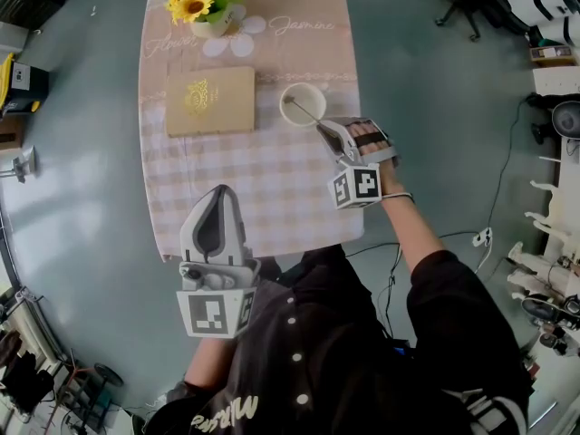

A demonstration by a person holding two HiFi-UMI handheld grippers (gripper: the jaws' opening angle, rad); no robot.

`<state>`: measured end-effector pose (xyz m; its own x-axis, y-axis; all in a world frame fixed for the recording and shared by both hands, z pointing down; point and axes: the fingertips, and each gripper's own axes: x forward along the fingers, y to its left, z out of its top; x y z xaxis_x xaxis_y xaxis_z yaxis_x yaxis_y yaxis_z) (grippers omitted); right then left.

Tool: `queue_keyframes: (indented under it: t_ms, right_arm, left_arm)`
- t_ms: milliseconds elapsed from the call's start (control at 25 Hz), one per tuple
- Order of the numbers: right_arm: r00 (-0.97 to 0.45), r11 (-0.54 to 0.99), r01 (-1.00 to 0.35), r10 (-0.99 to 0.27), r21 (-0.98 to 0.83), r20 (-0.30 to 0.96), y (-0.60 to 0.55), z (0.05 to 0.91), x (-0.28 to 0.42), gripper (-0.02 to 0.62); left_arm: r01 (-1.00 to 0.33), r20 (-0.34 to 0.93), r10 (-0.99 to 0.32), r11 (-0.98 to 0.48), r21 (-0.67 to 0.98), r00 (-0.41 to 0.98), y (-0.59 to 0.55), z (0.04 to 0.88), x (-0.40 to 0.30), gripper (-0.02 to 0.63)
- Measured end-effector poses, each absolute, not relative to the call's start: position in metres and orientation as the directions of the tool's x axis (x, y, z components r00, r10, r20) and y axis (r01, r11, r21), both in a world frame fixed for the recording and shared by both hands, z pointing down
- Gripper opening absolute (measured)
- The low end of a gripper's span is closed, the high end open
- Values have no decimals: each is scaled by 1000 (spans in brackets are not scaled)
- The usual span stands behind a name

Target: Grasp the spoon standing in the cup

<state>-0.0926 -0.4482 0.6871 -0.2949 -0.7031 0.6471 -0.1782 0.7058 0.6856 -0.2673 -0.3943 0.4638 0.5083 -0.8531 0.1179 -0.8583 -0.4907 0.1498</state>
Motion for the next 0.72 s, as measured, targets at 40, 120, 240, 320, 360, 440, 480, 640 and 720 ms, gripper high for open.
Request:
queue_keyframes:
  t_ms: [40, 120, 240, 320, 360, 440, 480, 640, 720]
  right_arm:
    - [-292, 700, -173, -708, 693, 643, -450, 687, -93, 11]
    - [-289, 694, -168, -714, 700, 638, -451, 685, -92, 3]
    - [-284, 690, -158, -717, 706, 637, -453, 682, -91, 6]
    - [-284, 688, -155, -718, 709, 635, -454, 679, -90, 3]
    - [-286, 688, -156, -718, 709, 635, -454, 678, -89, 3]
    - [-288, 689, -156, -717, 708, 634, -453, 674, -89, 3]
    - [-290, 689, -157, -717, 708, 633, -453, 672, -88, 3]
    - [-298, 690, -173, -717, 703, 631, -449, 662, -89, 3]
    - [-303, 699, -190, -710, 690, 636, -446, 655, -89, 3]
  left_arm:
    - [-858, 119, -853, -491, 151, 508, -395, 464, -267, 17]
    - [-859, 120, -854, -489, 152, 507, -396, 464, -267, 17]
    - [-860, 116, -855, -488, 152, 506, -397, 461, -267, 17]
    - [-859, 112, -856, -488, 153, 506, -398, 460, -266, 17]
    - [-859, 112, -855, -490, 152, 507, -398, 460, -265, 17]
    - [-856, 110, -852, -494, 152, 511, -399, 457, -263, 17]
    - [-855, 107, -851, -496, 152, 513, -399, 456, -262, 17]
    - [-854, 90, -853, -498, 149, 514, -399, 449, -259, 17]
    - [-855, 78, -856, -498, 146, 512, -400, 446, -258, 17]
